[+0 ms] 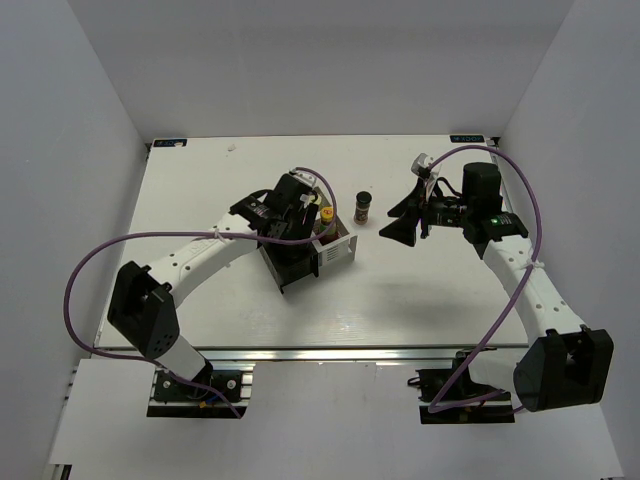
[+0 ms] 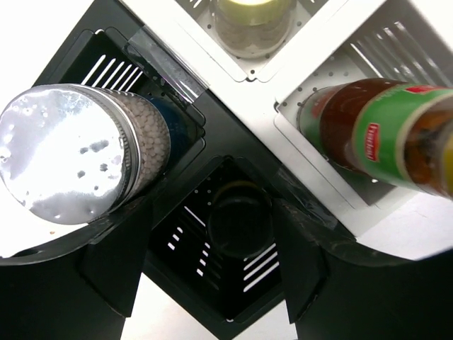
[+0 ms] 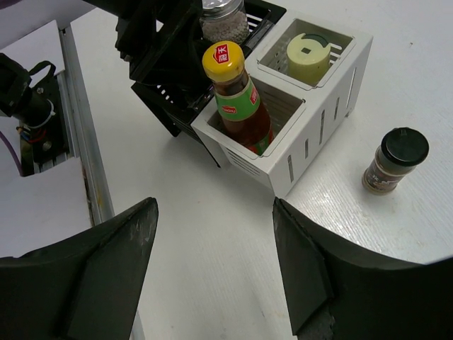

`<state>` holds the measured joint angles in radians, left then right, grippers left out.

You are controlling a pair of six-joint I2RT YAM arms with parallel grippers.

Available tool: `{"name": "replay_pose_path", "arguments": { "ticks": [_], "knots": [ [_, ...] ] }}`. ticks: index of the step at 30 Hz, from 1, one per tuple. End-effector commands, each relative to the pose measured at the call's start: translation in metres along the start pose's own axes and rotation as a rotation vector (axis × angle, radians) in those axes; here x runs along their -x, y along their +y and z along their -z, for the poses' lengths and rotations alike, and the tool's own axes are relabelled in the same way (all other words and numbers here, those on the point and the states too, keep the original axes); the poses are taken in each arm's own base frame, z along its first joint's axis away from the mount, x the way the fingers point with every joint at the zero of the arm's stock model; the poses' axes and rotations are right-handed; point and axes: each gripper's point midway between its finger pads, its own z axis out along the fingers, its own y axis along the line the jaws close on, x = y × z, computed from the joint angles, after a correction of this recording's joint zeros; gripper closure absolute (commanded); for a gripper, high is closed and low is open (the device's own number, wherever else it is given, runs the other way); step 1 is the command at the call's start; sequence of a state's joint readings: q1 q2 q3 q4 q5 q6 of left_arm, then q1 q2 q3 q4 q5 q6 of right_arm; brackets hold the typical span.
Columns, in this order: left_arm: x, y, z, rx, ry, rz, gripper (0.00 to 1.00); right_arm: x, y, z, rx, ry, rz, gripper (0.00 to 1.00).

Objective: Organize the condiment bottles

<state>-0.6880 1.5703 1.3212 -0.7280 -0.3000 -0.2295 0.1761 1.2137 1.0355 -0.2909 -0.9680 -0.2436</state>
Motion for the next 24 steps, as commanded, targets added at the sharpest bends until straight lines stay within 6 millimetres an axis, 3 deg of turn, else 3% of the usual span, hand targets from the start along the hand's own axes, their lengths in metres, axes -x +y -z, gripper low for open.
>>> {"name": "replay_pose_path", "arguments": {
  "ticks": [1,6,10,13,15,16,17,19,20,22,23,24],
  "knots": [
    [0.032,-0.004,0.031,-0.054,-0.115,0.036,0.22,0.003,0.001,0.001,0.015,-0.006,0.006,0.28],
    [0.044,-0.002,0.055,-0.076,-0.162,0.054,0.28,0.003,0.000,0.001,0.009,0.001,0.011,0.29],
    [0.057,0.004,0.087,-0.102,-0.228,0.078,0.31,0.002,-0.008,0.002,-0.034,0.010,0.024,0.28],
    [0.068,0.019,0.132,-0.110,-0.346,0.117,0.27,0.006,-0.029,0.002,-0.142,0.009,0.014,0.25],
    [0.064,0.035,0.144,-0.064,-0.396,0.142,0.17,0.009,-0.054,0.000,-0.275,0.010,0.001,0.22],
    [0.067,0.045,0.166,-0.059,-0.476,0.177,0.16,0.014,-0.071,0.004,-0.368,0.012,0.006,0.21],
    [0.053,0.052,0.159,-0.029,-0.470,0.181,0.14,0.017,-0.075,-0.001,-0.387,0.014,0.005,0.20],
    [0.042,0.070,0.162,0.044,-0.515,0.222,0.07,0.014,-0.100,-0.008,-0.491,0.040,0.004,0.16],
    [0.032,0.075,0.160,0.056,-0.535,0.234,0.06,0.024,-0.101,-0.017,-0.500,0.037,0.018,0.15],
    [0.019,0.086,0.154,0.113,-0.533,0.240,0.04,0.013,-0.122,-0.030,-0.571,0.088,-0.011,0.14],
    [0.015,0.089,0.151,0.132,-0.534,0.241,0.02,0.025,-0.122,-0.041,-0.571,0.083,0.000,0.14],
    [0.002,0.092,0.138,0.163,-0.497,0.223,0.02,0.012,-0.131,-0.054,-0.572,0.124,-0.023,0.13]
  ]
}}
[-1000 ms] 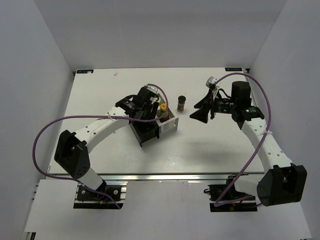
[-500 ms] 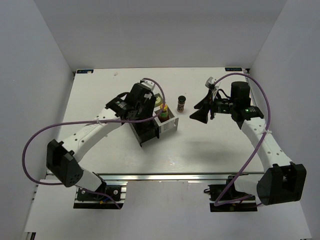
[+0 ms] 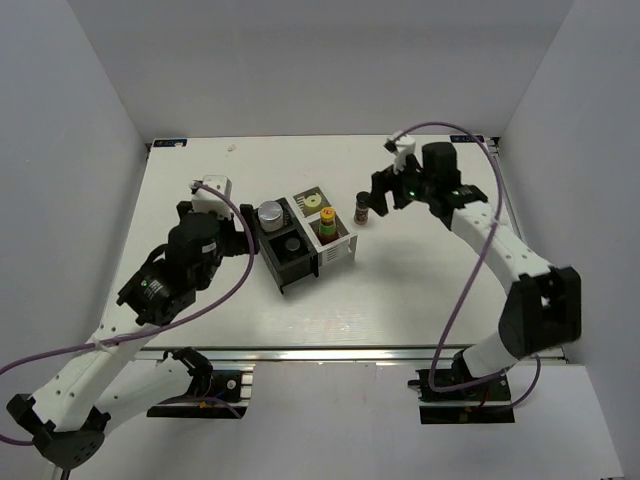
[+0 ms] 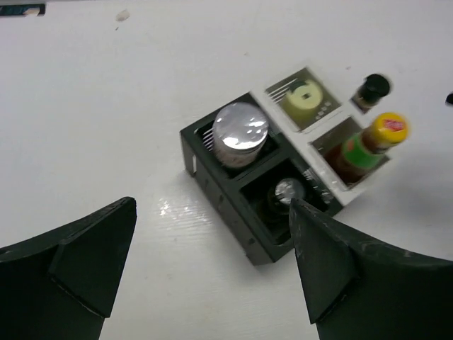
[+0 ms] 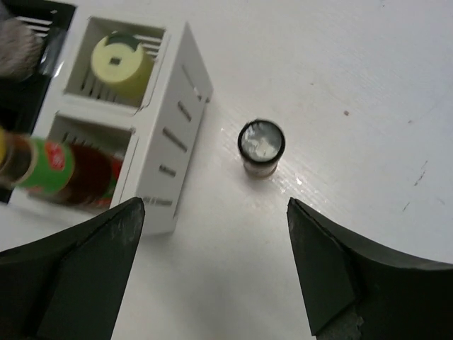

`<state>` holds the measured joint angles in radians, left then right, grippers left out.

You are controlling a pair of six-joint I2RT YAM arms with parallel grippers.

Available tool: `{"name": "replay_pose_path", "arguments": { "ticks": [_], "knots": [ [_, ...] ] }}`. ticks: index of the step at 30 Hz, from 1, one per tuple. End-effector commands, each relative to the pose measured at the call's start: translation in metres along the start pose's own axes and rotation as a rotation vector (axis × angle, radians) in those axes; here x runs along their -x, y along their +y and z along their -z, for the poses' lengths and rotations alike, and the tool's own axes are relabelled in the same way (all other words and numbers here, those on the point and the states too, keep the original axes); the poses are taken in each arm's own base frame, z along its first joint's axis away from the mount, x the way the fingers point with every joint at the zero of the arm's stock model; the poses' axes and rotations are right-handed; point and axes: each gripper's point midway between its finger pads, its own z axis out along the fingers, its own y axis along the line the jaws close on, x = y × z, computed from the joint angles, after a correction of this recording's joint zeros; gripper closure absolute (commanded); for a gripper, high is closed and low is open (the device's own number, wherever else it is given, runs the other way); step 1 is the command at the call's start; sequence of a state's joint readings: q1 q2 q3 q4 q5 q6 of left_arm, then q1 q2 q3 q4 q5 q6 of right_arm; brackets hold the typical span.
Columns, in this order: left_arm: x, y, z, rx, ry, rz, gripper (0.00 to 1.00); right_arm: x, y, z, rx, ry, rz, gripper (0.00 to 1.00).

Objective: Organize the condiment bottles

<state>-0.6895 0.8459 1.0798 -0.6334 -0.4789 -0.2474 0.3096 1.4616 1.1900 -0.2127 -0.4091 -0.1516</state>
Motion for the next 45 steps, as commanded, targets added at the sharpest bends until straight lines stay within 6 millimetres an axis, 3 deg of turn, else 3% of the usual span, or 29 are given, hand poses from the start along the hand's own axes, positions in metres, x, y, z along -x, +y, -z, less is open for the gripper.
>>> {"name": "replay_pose_path", "arguments": {
  "ticks": [1,2,6,11,16,23,33,40,42,45],
  "knots": [
    [-0.036,0.025,-0.020,0.163,0.055,-0.071,0.02,0.026,-0.025,-0.027,-0.163,-0.012,0.008,0.13],
    [-0.050,0.030,-0.024,0.189,0.084,-0.095,0.02,0.024,-0.026,-0.041,-0.162,0.002,0.003,0.12],
    [-0.069,0.040,-0.027,0.223,0.088,-0.128,0.02,0.018,-0.039,-0.069,-0.213,0.044,-0.009,0.11],
    [-0.062,0.043,-0.022,0.230,0.041,-0.097,0.02,0.002,-0.052,-0.091,-0.235,0.094,-0.008,0.11],
    [-0.066,0.043,-0.018,0.208,0.023,-0.073,0.02,-0.014,-0.045,-0.101,-0.179,0.140,-0.020,0.11],
    [-0.071,0.043,-0.018,0.201,0.030,-0.071,0.02,-0.031,-0.048,-0.109,-0.180,0.177,-0.031,0.19],
    [-0.072,0.044,-0.017,0.205,0.031,-0.068,0.02,-0.034,-0.046,-0.114,-0.159,0.191,-0.040,0.31],
    [-0.071,0.047,-0.015,0.217,0.023,-0.065,0.02,-0.032,-0.039,-0.114,-0.122,0.179,-0.031,0.51],
    [-0.071,0.048,-0.015,0.220,0.022,-0.064,0.02,-0.027,-0.037,-0.112,-0.114,0.167,-0.020,0.62],
    [-0.070,0.049,-0.014,0.223,0.016,-0.060,0.02,-0.014,-0.039,-0.098,-0.146,0.133,0.014,0.88]
  ]
}}
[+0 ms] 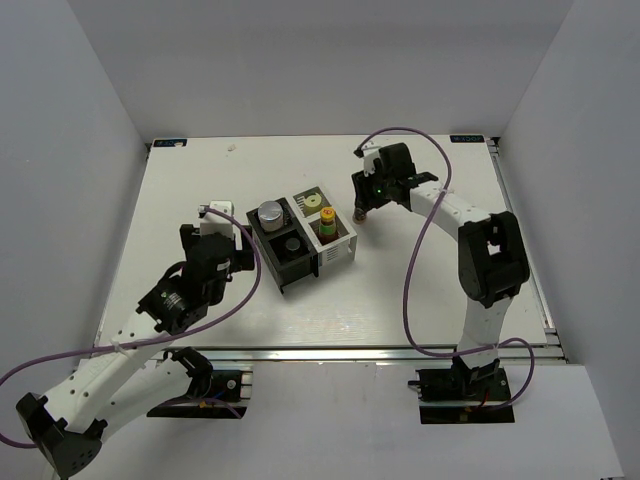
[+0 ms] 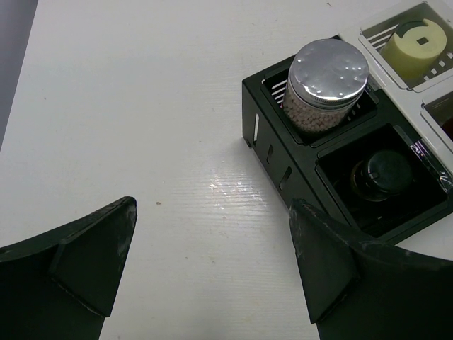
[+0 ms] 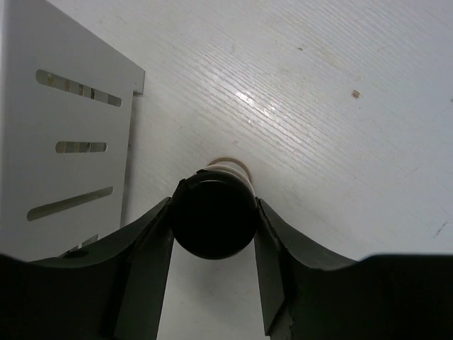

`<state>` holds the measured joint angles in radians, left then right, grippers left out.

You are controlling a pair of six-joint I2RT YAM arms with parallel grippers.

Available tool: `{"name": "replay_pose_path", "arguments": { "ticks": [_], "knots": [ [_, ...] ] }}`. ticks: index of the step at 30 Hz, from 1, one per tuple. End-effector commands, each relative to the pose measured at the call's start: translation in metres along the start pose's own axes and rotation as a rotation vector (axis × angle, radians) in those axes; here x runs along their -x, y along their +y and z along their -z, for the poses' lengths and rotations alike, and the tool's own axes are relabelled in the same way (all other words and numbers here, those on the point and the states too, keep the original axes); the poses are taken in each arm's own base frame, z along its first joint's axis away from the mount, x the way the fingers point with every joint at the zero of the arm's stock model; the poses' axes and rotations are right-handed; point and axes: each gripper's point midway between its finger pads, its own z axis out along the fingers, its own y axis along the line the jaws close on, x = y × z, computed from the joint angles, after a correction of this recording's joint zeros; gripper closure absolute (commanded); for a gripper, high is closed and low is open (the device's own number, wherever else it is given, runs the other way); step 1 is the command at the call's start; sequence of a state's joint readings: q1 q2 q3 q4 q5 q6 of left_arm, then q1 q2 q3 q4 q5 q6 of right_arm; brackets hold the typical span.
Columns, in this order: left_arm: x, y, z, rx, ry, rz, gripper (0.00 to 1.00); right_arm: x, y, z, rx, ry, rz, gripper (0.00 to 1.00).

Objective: Organize the condiment bottles

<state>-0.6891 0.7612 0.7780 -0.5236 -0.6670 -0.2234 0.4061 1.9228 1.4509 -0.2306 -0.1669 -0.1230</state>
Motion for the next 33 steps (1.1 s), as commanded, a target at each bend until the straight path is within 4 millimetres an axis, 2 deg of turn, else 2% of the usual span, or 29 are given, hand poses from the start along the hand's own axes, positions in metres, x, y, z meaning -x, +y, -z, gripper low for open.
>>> {"name": "replay_pose_path", "arguments": {
  "ticks": [1,3,4,6,7,8,9,10,12,13,14,15,17,20,21,25,29,30,31,32,33],
  "knots": [
    [0.005,0.006,0.002,0.021,-0.026,0.026,0.02,0.048,0.000,0.041,-0.032,-0.146,0.065,0.96],
    [0.006,0.007,0.003,0.026,-0.031,0.029,0.02,0.060,-0.005,0.061,-0.075,-0.184,0.099,1.00],
    [0.007,0.008,0.003,0.027,-0.033,0.032,0.02,0.075,-0.003,0.084,-0.094,-0.230,0.115,1.00],
    [0.008,0.009,0.004,0.029,-0.038,0.035,0.02,0.087,-0.002,0.110,-0.117,-0.272,0.150,1.00],
    [0.008,0.010,0.004,0.033,-0.039,0.038,0.02,0.096,0.003,0.135,-0.124,-0.308,0.165,1.00],
    [0.008,0.011,0.005,0.034,-0.042,0.040,0.02,0.099,0.005,0.146,-0.125,-0.319,0.173,1.00],
    [0.009,0.011,0.005,0.035,-0.045,0.042,0.02,0.100,0.010,0.157,-0.109,-0.328,0.190,1.00],
    [0.009,0.012,0.006,0.038,-0.046,0.045,0.02,0.099,0.017,0.176,-0.100,-0.334,0.198,1.00],
    [0.010,0.014,0.007,0.043,-0.053,0.052,0.02,0.100,0.029,0.194,-0.057,-0.351,0.215,1.00],
    [0.010,0.014,0.007,0.044,-0.055,0.053,0.02,0.104,0.037,0.212,-0.045,-0.384,0.228,1.00],
    [0.011,0.015,0.008,0.049,-0.059,0.058,0.02,0.102,0.042,0.219,-0.027,-0.383,0.232,1.00],
    [0.011,0.017,0.008,0.053,-0.061,0.059,0.02,0.106,0.055,0.234,0.009,-0.419,0.252,1.00],
    [0.011,0.019,0.008,0.065,-0.065,0.060,0.02,0.112,0.072,0.249,0.049,-0.457,0.278,1.00],
    [0.012,0.021,0.008,0.075,-0.068,0.064,0.02,0.120,0.108,0.264,0.133,-0.497,0.316,1.00],
    [0.011,0.021,0.007,0.080,-0.067,0.062,0.02,0.124,0.128,0.270,0.183,-0.515,0.340,1.00],
    [0.011,0.026,0.008,0.102,-0.073,0.066,0.02,0.133,0.165,0.276,0.303,-0.531,0.370,1.00],
    [0.012,0.030,0.009,0.118,-0.084,0.075,0.02,0.135,0.189,0.269,0.380,-0.516,0.405,1.00],
    [0.012,0.032,0.009,0.124,-0.083,0.075,0.02,0.132,0.205,0.268,0.429,-0.509,0.433,1.00],
    [0.012,0.033,0.009,0.130,-0.086,0.076,0.02,0.128,0.214,0.260,0.453,-0.485,0.444,1.00],
    [0.012,0.033,0.010,0.129,-0.087,0.079,0.02,0.128,0.222,0.260,0.471,-0.484,0.461,1.00],
    [0.012,0.035,0.009,0.135,-0.087,0.080,0.02,0.123,0.241,0.259,0.508,-0.474,0.492,1.00]
  ]
}}
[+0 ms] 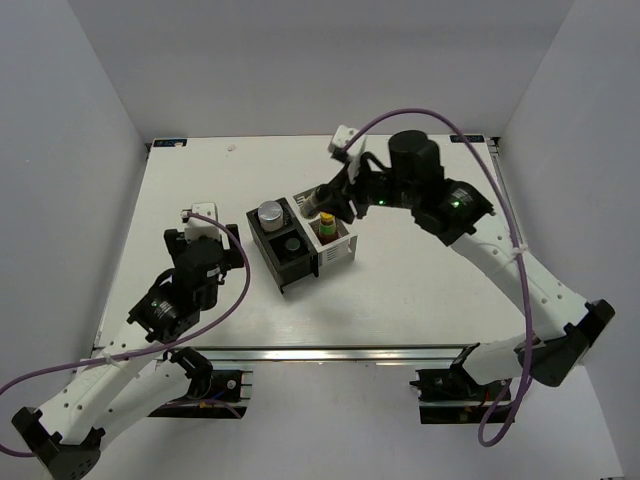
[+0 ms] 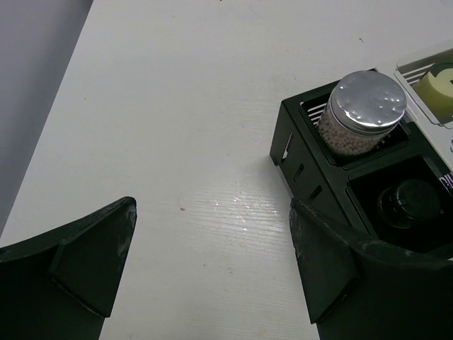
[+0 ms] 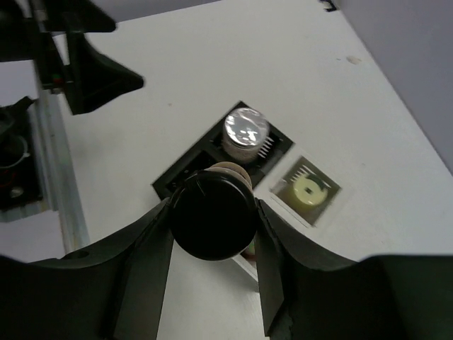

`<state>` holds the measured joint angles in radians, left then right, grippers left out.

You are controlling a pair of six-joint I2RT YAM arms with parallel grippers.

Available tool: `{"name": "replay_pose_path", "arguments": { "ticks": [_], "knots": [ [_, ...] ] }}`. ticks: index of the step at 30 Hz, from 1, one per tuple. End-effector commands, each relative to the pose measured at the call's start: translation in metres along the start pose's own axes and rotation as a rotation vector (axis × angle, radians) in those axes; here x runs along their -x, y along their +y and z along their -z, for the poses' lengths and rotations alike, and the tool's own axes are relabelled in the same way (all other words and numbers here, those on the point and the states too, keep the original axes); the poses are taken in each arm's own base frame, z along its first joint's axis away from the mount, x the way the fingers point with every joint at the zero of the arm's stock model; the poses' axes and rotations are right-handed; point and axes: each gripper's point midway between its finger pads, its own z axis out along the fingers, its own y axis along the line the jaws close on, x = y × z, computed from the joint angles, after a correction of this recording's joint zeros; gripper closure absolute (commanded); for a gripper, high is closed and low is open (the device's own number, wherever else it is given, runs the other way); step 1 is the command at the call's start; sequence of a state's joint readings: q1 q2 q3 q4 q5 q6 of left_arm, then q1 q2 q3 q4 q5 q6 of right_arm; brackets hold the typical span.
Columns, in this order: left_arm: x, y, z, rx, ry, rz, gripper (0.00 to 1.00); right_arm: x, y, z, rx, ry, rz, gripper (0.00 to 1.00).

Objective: Organize the condiment bottles

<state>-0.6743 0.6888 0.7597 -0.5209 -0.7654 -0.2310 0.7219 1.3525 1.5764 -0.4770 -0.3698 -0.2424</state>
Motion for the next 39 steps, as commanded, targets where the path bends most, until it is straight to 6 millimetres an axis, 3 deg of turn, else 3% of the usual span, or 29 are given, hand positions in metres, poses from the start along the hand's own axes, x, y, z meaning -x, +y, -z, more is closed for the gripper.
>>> {"name": "replay_pose_path", "arguments": {
  "ticks": [1,3,6,9,12,19,29,39],
  "knots": [
    [0.004,0.008,0.000,0.038,-0.025,0.032,0.02,0.015,0.043,-0.020,0.146,-0.017,0.053,1.00],
    [0.004,0.009,-0.001,0.042,-0.026,0.034,0.02,0.014,0.062,-0.031,0.200,-0.003,0.064,1.00],
    [0.005,0.012,-0.001,0.054,-0.029,0.038,0.02,-0.003,0.076,-0.059,0.261,0.049,0.051,1.00],
    [0.004,0.015,-0.001,0.062,-0.031,0.043,0.02,-0.016,0.081,-0.077,0.267,0.074,0.053,1.00],
    [0.006,0.017,0.000,0.065,-0.038,0.051,0.02,-0.037,0.080,-0.094,0.257,0.110,0.050,1.00],
    [0.008,0.017,0.002,0.053,-0.046,0.061,0.02,-0.061,0.074,-0.119,0.243,0.144,0.054,1.00],
    [0.009,0.016,0.002,0.043,-0.049,0.064,0.02,-0.064,0.056,-0.145,0.163,0.135,0.055,1.00],
    [0.009,0.016,0.002,0.038,-0.051,0.066,0.02,-0.073,0.033,-0.146,0.092,0.141,0.029,1.00]
  ]
}}
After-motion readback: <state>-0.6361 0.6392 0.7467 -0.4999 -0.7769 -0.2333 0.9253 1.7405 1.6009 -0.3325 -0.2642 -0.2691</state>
